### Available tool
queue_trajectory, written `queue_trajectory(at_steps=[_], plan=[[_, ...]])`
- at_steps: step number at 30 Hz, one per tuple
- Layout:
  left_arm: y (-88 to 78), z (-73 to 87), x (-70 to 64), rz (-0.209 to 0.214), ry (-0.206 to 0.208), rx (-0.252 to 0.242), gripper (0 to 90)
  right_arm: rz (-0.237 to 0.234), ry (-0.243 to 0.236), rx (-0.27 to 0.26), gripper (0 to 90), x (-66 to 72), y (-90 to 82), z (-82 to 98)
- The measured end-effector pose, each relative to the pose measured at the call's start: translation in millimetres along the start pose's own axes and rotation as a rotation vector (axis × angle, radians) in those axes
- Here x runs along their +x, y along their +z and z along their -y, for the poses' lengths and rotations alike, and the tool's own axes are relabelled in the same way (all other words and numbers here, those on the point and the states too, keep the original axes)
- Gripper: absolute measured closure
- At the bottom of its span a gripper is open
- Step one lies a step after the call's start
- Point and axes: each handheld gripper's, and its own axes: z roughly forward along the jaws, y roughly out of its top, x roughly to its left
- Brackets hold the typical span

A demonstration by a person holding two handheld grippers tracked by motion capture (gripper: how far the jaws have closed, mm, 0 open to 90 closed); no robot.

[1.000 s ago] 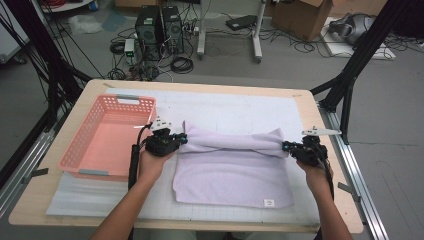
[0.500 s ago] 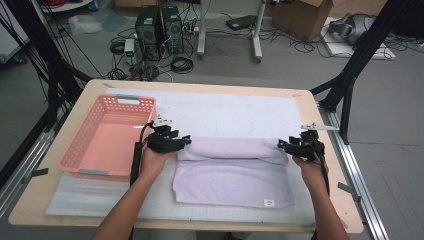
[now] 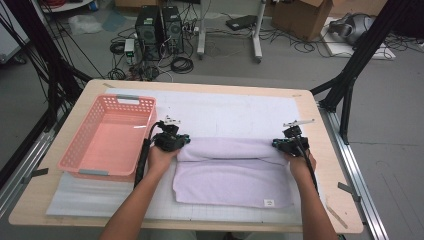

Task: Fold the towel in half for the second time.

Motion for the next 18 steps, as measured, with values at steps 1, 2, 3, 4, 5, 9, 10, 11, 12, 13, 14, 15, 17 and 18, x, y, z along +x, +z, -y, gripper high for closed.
queue_trajectory(at_steps=[1,2,3,4,5,9,10,11,12,13,14,15,17,18], plan=[[-6.1,-1.9,-1.4,0.009,0.004,-0.024,86.6,0.000,0.004,-0.019,86.1,0.1,-3.9,0.9],[-10.7,-3.2,-3.0,0.017,0.008,-0.039,86.6,-0.009,0.004,-0.045,86.1,-0.2,-10.3,2.4],[-15.4,-4.2,-5.2,0.023,0.017,-0.049,86.6,-0.009,-0.001,-0.066,86.0,-0.4,-15.3,3.9],[-19.6,-4.8,-7.6,0.028,0.029,-0.056,86.6,-0.015,0.000,-0.087,86.0,-0.2,-20.5,5.6],[-23.8,-5.0,-9.7,0.034,0.038,-0.064,86.6,-0.021,0.005,-0.101,86.0,0.2,-25.7,7.7],[-39.1,0.4,-17.2,0.056,0.046,-0.107,86.5,-0.029,0.006,-0.152,85.8,4.8,-42.9,16.8],[-41.7,2.5,-18.8,0.061,0.044,-0.118,86.5,-0.024,0.005,-0.165,85.7,6.2,-48.3,20.2],[-46.9,7.2,-21.4,0.072,0.045,-0.132,86.5,-0.026,0.007,-0.175,85.7,7.3,-51.4,22.2],[-49.8,10.5,-22.7,0.078,0.048,-0.139,86.4,-0.031,0.008,-0.192,85.8,9.0,-56.1,25.9],[-53.4,15.3,-24.6,0.086,0.047,-0.141,86.4,-0.033,0.004,-0.201,85.8,10.1,-58.7,28.4],[-56.6,19.7,-26.6,0.085,0.050,-0.139,86.4,-0.033,0.002,-0.204,85.8,12.4,-62.0,31.9],[-61.2,25.5,-28.5,0.086,0.055,-0.145,86.4,-0.034,-0.004,-0.208,85.8,14.9,-65.4,35.6],[-67.3,33.7,-31.6,0.090,0.057,-0.151,86.4,-0.033,-0.017,-0.221,85.8,21.3,-73.2,44.9],[-70.8,37.3,-33.1,0.093,0.059,-0.152,86.4,-0.031,-0.023,-0.226,85.8,24.2,-77.0,49.5]])
